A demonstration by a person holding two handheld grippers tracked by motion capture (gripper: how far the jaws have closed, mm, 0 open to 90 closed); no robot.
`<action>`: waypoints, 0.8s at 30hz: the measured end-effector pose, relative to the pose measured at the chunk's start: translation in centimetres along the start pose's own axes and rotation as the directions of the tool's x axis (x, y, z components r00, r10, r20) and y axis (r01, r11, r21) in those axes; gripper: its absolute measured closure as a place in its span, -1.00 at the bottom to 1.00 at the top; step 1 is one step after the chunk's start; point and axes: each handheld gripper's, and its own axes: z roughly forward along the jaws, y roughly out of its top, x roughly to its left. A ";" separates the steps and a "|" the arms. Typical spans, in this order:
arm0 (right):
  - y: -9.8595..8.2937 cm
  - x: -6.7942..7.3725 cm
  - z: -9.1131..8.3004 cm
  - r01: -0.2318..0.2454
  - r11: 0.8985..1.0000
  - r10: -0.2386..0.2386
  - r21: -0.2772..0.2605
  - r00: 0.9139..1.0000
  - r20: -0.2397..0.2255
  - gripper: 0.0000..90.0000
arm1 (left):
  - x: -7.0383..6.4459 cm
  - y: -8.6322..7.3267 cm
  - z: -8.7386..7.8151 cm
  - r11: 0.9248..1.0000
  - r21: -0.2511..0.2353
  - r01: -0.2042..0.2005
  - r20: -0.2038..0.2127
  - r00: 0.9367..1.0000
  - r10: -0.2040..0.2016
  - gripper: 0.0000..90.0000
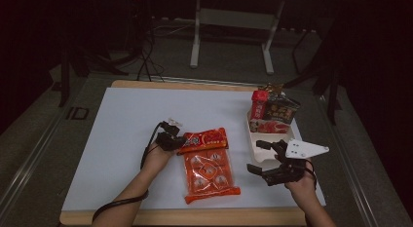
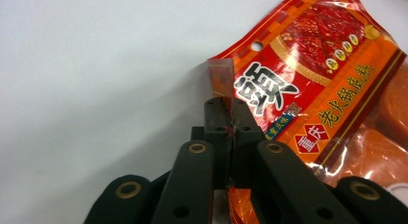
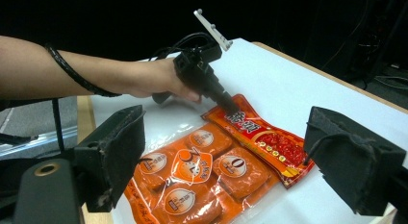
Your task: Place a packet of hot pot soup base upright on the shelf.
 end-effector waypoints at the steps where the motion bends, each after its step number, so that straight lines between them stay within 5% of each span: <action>1: 0.0 0.0 0.0 0.000 1.000 0.000 -0.002 1.000 0.000 -0.68 | -0.2 0.1 -0.3 1.000 -0.010 -0.025 -0.008 1.000 0.024 1.00; 6: 0.1 -0.1 -0.1 -0.002 1.000 0.002 -0.006 1.000 0.003 -0.68 | -1.1 0.3 -1.1 0.995 -0.048 -0.092 -0.032 0.995 0.091 1.00; 12: 0.2 0.0 -0.4 0.026 1.000 -0.025 -0.011 0.999 0.036 -0.68 | -1.6 0.7 -2.4 0.988 -0.116 -0.103 -0.014 0.995 0.102 1.00; 18: 0.3 0.0 -0.6 0.054 0.998 -0.053 -0.017 0.996 0.068 -0.68 | -2.1 1.3 -4.2 0.971 -0.193 -0.141 0.008 0.989 0.145 1.00; 24: 0.4 -0.2 -0.7 0.029 0.999 -0.027 -0.030 0.997 0.076 -0.69 | -2.7 1.8 -5.9 0.956 -0.243 -0.166 0.021 0.984 0.177 1.00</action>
